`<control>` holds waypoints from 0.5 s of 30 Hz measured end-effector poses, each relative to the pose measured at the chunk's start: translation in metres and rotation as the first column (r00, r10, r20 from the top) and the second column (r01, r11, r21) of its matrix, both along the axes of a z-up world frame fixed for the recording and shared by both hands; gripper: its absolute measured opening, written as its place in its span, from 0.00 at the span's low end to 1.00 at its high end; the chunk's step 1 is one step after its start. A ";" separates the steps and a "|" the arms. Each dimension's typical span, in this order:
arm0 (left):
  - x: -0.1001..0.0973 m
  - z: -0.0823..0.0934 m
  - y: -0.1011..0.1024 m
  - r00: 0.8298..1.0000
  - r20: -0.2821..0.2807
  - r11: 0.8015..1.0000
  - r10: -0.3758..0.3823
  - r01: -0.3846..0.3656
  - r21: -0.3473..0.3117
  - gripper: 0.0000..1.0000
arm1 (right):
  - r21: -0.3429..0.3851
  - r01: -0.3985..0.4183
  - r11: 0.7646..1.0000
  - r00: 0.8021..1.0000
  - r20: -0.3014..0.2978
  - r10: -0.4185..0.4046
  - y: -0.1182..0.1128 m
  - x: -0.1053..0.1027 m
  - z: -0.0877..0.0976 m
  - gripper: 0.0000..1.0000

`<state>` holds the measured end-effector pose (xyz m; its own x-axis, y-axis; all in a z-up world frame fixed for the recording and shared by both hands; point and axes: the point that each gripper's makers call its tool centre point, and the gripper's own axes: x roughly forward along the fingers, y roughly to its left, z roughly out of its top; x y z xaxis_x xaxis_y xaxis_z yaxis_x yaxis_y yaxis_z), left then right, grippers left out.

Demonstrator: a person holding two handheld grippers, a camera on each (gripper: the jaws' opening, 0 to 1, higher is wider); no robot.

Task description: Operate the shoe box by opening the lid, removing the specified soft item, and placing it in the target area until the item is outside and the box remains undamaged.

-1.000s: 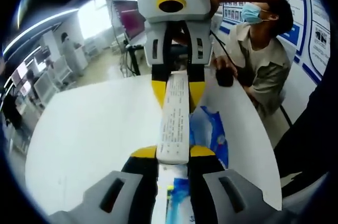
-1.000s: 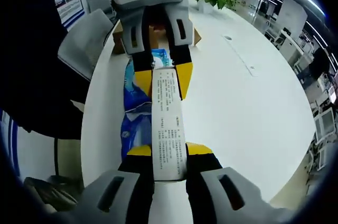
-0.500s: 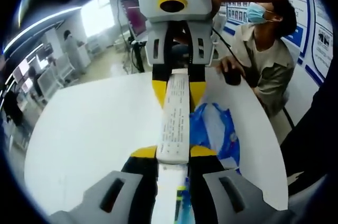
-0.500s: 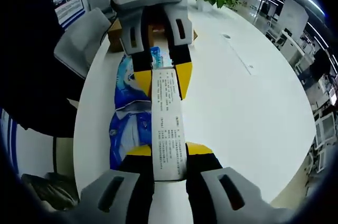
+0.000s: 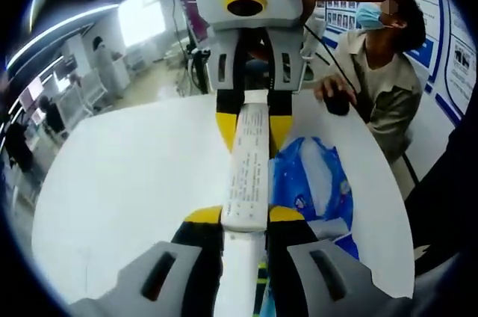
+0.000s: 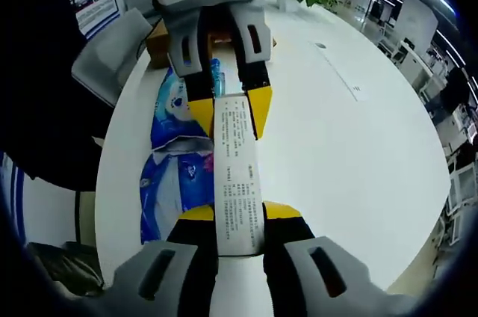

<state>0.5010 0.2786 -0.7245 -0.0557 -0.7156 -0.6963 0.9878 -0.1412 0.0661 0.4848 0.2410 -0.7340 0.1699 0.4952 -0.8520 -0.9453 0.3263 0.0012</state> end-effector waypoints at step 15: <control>0.001 -0.020 -0.002 1.000 -0.005 1.000 0.011 -0.011 0.014 0.18 | -0.015 -0.007 1.000 1.000 -0.017 0.007 -0.001 -0.001 -0.019 0.19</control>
<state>0.5022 0.2766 -0.7446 -0.0511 -0.7064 -0.7060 0.9896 -0.1311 0.0596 0.4834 0.2401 -0.7532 0.1514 0.4835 -0.8621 -0.9475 0.3195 0.0128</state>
